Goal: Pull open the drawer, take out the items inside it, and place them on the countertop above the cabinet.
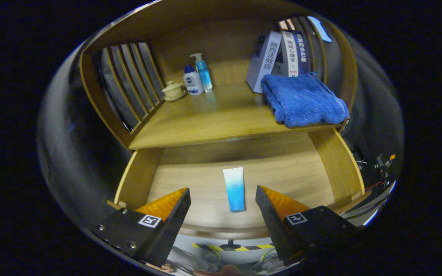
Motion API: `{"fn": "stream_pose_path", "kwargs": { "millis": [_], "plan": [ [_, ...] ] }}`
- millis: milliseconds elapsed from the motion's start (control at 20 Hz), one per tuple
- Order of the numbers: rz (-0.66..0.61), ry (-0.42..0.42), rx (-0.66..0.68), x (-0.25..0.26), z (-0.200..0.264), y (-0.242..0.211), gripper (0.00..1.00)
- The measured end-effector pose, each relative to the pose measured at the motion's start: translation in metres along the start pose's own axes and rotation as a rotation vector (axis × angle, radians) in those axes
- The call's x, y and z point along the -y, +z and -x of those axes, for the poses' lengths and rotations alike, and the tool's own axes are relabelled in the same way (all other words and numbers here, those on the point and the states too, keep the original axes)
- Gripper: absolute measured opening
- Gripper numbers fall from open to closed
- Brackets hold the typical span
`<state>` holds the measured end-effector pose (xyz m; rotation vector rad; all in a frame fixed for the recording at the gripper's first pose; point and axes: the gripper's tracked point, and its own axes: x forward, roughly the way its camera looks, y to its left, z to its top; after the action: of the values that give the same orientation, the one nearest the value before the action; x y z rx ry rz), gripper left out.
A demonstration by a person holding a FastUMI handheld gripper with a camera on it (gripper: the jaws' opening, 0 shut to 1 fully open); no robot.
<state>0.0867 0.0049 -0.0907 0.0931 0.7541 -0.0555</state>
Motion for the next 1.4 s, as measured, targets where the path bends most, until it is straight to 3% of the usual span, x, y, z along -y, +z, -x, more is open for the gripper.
{"fn": "stream_pose_path", "kwargs": {
  "millis": [200,450,700,800,850,950,1000,1200,1400],
  "plan": [
    [0.039,-0.068,-0.145,0.009,-0.042,-0.011,1.0],
    [0.059,-0.076,-0.3,0.005,-0.071,-0.034,1.0],
    [0.048,-0.12,-0.364,0.01,-0.095,-0.04,0.89],
    [0.077,-0.134,-0.402,0.013,-0.097,-0.05,0.62],
    [0.108,-0.148,-0.399,0.014,-0.099,-0.053,0.49],
    [0.162,-0.163,-0.359,0.016,-0.11,-0.058,0.5],
    [0.19,-0.157,-0.349,0.01,-0.098,-0.053,0.43],
    [0.255,-0.101,-0.267,0.011,-0.094,-0.043,0.43],
    [0.278,-0.074,-0.1,-0.001,-0.079,-0.017,0.43]
  ]
}}
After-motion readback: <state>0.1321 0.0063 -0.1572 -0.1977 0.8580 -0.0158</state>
